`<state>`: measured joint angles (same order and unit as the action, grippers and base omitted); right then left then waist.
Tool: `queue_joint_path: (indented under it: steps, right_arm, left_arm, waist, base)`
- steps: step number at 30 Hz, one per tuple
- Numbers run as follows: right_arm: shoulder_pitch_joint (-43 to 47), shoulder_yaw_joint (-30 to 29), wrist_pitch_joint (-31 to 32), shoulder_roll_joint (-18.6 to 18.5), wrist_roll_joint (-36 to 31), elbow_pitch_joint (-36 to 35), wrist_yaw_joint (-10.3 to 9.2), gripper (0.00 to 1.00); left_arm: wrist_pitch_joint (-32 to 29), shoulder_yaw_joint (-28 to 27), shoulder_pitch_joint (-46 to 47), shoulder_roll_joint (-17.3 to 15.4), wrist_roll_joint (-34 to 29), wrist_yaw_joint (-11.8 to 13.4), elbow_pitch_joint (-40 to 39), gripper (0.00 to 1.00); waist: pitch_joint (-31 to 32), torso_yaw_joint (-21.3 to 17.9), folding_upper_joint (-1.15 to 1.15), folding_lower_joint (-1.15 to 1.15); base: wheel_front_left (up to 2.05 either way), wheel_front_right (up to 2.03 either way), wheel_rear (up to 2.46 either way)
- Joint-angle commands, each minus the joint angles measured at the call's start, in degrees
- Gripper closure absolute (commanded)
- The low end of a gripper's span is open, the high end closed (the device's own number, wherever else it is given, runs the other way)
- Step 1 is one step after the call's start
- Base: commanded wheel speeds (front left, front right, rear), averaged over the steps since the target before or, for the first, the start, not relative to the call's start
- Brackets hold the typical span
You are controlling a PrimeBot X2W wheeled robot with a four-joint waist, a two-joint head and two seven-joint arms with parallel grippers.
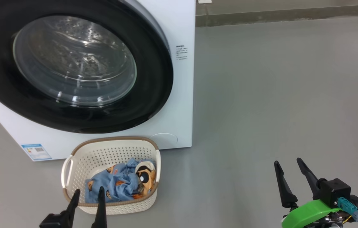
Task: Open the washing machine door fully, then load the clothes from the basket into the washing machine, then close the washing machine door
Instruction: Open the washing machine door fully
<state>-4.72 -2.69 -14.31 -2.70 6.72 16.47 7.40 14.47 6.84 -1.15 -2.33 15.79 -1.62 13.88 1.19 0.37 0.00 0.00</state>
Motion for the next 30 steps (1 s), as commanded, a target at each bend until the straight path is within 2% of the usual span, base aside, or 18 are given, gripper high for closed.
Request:
queue_joint_path:
  steps: [1, 30]
  right_arm:
    - [-2.21, 1.68, -0.69, -0.18, 0.07, -1.15, 0.09, 0.00]
    - [-2.42, 1.75, -0.69, -0.18, 0.13, -0.99, 0.09, 0.00]
  left_arm:
    - [0.52, -2.04, 1.77, -0.54, -0.19, -0.13, -1.55, 0.00]
    - [0.52, -2.72, 2.28, -0.54, 0.10, -0.67, -0.45, 0.00]
  waist:
    - [0.04, -0.03, 0.00, 0.00]
    - [-0.35, -0.01, 0.00, 0.00]
  base:
    - [0.28, 0.28, -0.56]
    - [0.01, 0.01, -0.03]
